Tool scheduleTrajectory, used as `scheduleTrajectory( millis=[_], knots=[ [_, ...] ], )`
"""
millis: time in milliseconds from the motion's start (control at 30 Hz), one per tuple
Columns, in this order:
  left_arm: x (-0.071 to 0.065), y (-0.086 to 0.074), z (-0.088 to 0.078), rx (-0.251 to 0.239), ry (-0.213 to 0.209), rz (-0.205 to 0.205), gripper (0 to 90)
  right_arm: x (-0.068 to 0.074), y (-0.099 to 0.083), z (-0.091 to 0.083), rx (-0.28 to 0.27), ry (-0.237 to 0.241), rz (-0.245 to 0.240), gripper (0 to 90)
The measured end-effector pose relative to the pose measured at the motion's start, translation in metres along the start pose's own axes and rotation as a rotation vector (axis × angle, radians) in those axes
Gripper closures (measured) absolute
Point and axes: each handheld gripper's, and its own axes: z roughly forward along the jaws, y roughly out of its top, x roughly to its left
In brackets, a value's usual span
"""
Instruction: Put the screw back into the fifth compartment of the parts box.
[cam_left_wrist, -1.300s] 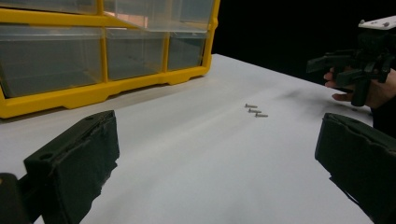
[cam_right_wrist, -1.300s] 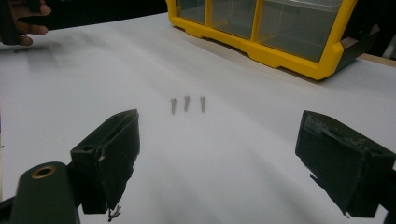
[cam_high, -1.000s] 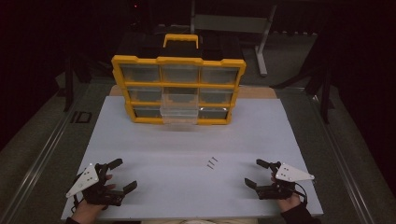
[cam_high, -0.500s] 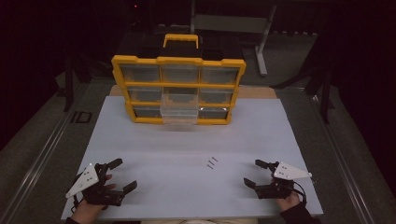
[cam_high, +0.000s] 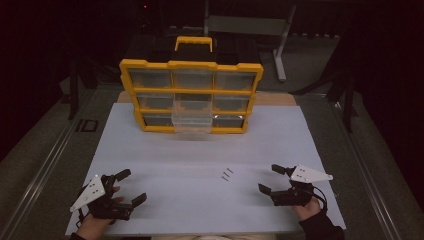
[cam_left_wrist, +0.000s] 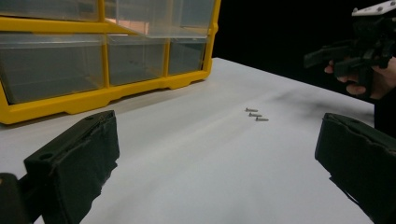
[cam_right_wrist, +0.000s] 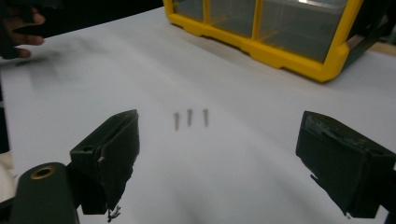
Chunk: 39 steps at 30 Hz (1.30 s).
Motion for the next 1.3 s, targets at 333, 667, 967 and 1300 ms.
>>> scheduleTrajectory(
  millis=[333,667,967,1300],
  knots=[
    [0.000,0.000,0.000,-0.001,-0.005,-0.002,0.5,-0.002,0.025,0.021,-0.024,0.047,-0.024,13.3],
    [0.000,0.001,0.000,-0.003,-0.006,-0.001,0.4,-0.008,0.044,0.044,-0.013,0.062,-0.054,18.9],
    [0.000,0.001,0.000,-0.004,-0.008,0.002,0.4,-0.015,0.046,0.071,0.026,0.084,-0.065,28.2],
    [-0.001,0.001,0.000,-0.004,-0.008,0.005,0.4,-0.015,0.038,0.092,0.109,0.123,-0.085,48.5]
  ],
)
